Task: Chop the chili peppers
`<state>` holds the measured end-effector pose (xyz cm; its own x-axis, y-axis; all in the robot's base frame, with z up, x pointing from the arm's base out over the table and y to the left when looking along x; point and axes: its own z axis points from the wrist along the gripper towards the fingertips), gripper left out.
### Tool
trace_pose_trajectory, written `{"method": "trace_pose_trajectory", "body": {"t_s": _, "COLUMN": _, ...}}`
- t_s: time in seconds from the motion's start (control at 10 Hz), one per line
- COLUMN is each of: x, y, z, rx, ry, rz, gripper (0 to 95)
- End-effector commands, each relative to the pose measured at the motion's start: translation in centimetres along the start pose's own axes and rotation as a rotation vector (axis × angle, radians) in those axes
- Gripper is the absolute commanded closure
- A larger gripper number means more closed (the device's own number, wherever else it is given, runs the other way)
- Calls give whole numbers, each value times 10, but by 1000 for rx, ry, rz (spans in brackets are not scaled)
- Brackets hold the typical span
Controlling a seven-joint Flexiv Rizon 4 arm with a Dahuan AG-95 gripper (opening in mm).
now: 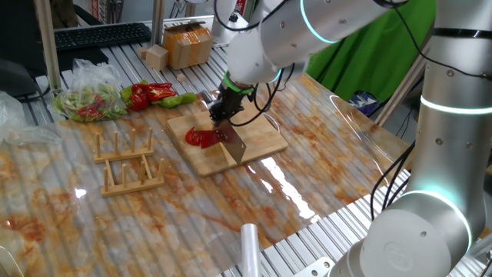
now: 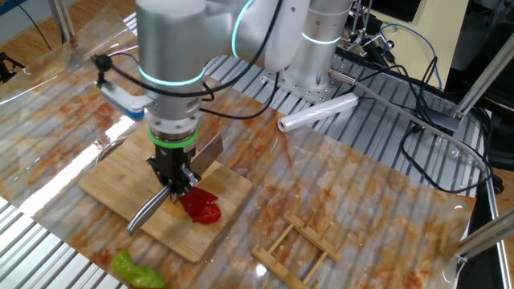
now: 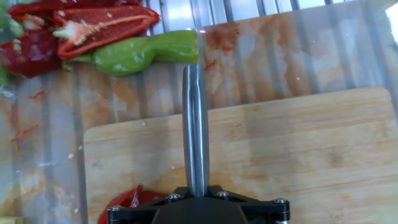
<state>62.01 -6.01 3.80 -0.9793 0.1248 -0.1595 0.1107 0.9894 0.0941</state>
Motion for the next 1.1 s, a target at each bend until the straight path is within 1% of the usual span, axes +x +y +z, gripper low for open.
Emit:
{"method": "trace_pose_trajectory", "body": {"t_s": 0.1, "x": 2, "y": -1, "z": -4, "rx": -7, "ry": 37, "rz": 7, "gripper": 950}}
{"method": "trace_pose_trajectory", "body": {"t_s": 0.2, "x": 4, "y": -2, "z": -11, "rx": -1, "ry": 45, "rz": 5, "gripper": 950}}
{"method": "trace_pose_trajectory", "body": {"t_s": 0.3, "x": 4, "y": -2, "z": -13, "rx": 7, "ry": 43, "rz": 1, "gripper": 950}}
{"method": "trace_pose_trajectory", "body": {"t_s": 0.4, "x": 4, "y": -3, "z": -13, "rx": 8, "ry": 40, "rz": 1, "gripper": 950}}
{"method": "trace_pose_trajectory", "body": {"t_s": 0.7, "x": 7, "y": -7, "z": -23, "rx": 15, "ry": 33, "rz": -2, "gripper": 950}}
{"method": "trace_pose_trajectory", "body": {"t_s": 0.8, "x": 8, "y": -8, "z": -23, "rx": 28, "ry": 28, "rz": -11, "gripper": 950}}
{"method": "trace_pose_trajectory", "body": {"t_s": 1.0, "x": 10, "y": -9, "z": -23, "rx": 27, "ry": 17, "rz": -11, "gripper": 950}}
{"method": "trace_pose_trajectory", "body": {"t_s": 1.1, "x": 10, "y": -9, "z": -23, "rx": 27, "ry": 16, "rz": -11, "gripper": 950}}
